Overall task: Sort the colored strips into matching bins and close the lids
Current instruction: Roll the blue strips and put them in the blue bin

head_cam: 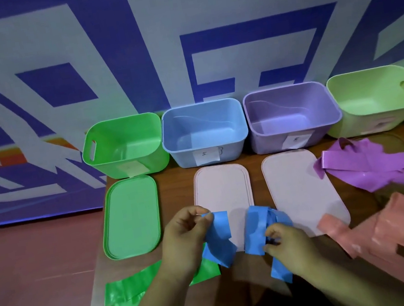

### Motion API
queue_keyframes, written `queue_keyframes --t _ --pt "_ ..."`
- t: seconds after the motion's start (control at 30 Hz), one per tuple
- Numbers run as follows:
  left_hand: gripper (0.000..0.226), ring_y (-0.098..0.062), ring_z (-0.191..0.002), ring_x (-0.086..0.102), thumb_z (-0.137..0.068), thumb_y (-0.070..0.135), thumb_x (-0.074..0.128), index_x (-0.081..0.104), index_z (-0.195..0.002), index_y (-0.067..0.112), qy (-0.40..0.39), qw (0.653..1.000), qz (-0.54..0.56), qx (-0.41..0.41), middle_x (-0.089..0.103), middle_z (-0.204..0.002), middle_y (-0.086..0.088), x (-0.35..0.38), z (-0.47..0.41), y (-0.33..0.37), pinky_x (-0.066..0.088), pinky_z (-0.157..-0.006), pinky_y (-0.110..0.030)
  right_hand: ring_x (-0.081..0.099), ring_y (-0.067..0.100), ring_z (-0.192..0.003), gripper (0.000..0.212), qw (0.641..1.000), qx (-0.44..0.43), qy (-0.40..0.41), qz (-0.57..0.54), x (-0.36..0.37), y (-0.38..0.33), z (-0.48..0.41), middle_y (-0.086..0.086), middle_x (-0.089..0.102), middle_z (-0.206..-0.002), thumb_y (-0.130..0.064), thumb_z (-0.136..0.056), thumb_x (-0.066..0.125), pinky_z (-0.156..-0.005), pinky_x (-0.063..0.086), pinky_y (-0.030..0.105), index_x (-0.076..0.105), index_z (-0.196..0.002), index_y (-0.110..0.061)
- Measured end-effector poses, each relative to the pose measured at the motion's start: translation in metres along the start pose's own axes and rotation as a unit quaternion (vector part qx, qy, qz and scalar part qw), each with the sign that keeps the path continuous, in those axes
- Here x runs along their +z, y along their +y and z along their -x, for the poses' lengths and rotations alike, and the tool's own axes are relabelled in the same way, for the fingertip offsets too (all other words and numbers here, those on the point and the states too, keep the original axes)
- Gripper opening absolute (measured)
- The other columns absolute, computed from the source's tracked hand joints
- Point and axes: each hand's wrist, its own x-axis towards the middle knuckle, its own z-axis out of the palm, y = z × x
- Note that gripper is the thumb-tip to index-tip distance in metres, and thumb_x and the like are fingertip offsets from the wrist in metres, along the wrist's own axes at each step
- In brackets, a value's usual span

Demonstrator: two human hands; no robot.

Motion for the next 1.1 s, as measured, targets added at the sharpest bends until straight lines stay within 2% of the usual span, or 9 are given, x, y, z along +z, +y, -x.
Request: queue_keyframes --t 0.17,0.27,0.37,0.53,0.67,0.77,0.93,1.03,1.1 --pt "0.014 -0.007 -0.058 0.049 -0.09 -0.001 0.065 0.066 -0.08 0.01 0.012 1.0 -0.009 -0.008 0.06 -0.065 -0.001 0.0 -0.003 -0.005 0.041 -0.053 -0.018 0.062 0.012 -0.082 0.022 0.999 0.019 0.026 -0.002 0.013 -0.002 0.001 -0.016 0.058 -0.083 -0.022 -0.082 0.076 -0.071 0.049 0.022 0.061 -0.097 -0.027" --pt "0.014 -0.014 -0.064 0.051 -0.09 -0.003 0.064 0.065 -0.08 0.008 0.016 1.0 -0.004 -0.017 0.061 -0.067 -0.003 -0.004 -0.003 -0.01 0.042 -0.058 -0.027 0.063 0.011 -0.081 0.027 0.999 0.019 0.035 -0.017 0.024 0.002 0.004 -0.014 0.061 -0.088 -0.02 -0.082 0.076 -0.062 0.046 0.012 0.058 -0.102 -0.029" --pt "0.014 -0.017 -0.066 0.052 -0.09 -0.003 0.063 0.065 -0.08 0.007 0.012 1.0 -0.01 -0.027 0.063 -0.068 -0.006 -0.008 -0.001 -0.015 0.042 -0.061 -0.029 0.065 0.012 -0.086 0.032 0.997 0.025 0.053 -0.047 0.034 0.004 0.007 -0.008 0.066 -0.095 -0.016 -0.083 0.075 -0.077 0.055 0.028 0.057 -0.106 -0.03" --pt "0.016 -0.011 -0.063 0.055 -0.091 -0.001 0.064 0.065 -0.079 0.009 0.004 0.999 -0.023 -0.032 0.065 -0.067 -0.001 -0.018 0.0 -0.017 0.045 -0.059 -0.024 0.064 0.016 -0.077 0.03 0.992 0.031 0.093 -0.076 0.036 -0.005 0.014 -0.008 0.063 -0.084 -0.007 -0.085 0.069 -0.07 0.059 0.04 0.055 -0.094 -0.032" --pt "0.016 -0.012 -0.062 0.051 -0.091 0.002 0.065 0.066 -0.079 0.011 -0.001 0.999 -0.034 -0.018 0.062 -0.067 -0.002 -0.021 0.0 -0.012 0.042 -0.054 -0.021 0.065 0.011 -0.076 0.037 0.985 0.011 0.136 -0.103 0.017 -0.021 0.022 -0.006 0.064 -0.101 -0.003 -0.081 0.069 -0.071 0.053 0.025 0.056 -0.087 -0.036" --pt "0.019 -0.018 -0.065 0.05 -0.091 0.002 0.064 0.066 -0.076 0.013 -0.01 1.0 -0.022 -0.005 0.061 -0.067 -0.003 -0.018 0.002 -0.003 0.041 -0.058 -0.029 0.066 0.008 -0.082 0.038 0.98 -0.031 0.155 -0.124 -0.009 -0.037 0.031 -0.019 0.057 -0.111 0.001 -0.079 0.068 -0.07 0.047 0.017 0.058 -0.085 -0.036" --pt "0.016 -0.019 -0.072 0.058 -0.089 0.005 0.068 0.07 -0.077 0.016 -0.032 0.999 0.007 0.03 0.068 -0.074 -0.005 -0.013 0.003 0.02 0.048 -0.072 -0.038 0.07 0.012 -0.08 0.037 0.963 -0.048 0.117 -0.238 -0.053 -0.072 0.047 -0.009 0.074 -0.086 0.001 -0.085 0.064 -0.07 0.052 0.031 0.067 -0.081 -0.035" --pt "0.005 -0.023 -0.075 0.056 -0.084 0.011 0.072 0.07 -0.081 0.014 -0.038 0.997 0.047 0.049 0.067 -0.077 -0.011 -0.007 0.004 0.038 0.047 -0.075 -0.041 0.071 0.007 -0.081 0.033 0.946 -0.086 0.096 -0.298 -0.076 -0.093 0.06 -0.011 0.076 -0.085 0.008 -0.083 0.067 -0.07 0.053 0.024 0.069 -0.087 -0.025" --pt "0.01 -0.018 -0.07 0.055 -0.087 0.004 0.069 0.07 -0.081 0.012 -0.026 0.995 0.056 0.076 0.067 -0.075 -0.011 -0.003 0.006 0.049 0.046 -0.068 -0.031 0.072 0.004 -0.086 0.036 0.935 -0.108 0.075 -0.329 -0.087 -0.105 0.067 -0.009 0.076 -0.087 0.014 -0.08 0.068 -0.075 0.056 0.02 0.069 -0.092 -0.019"
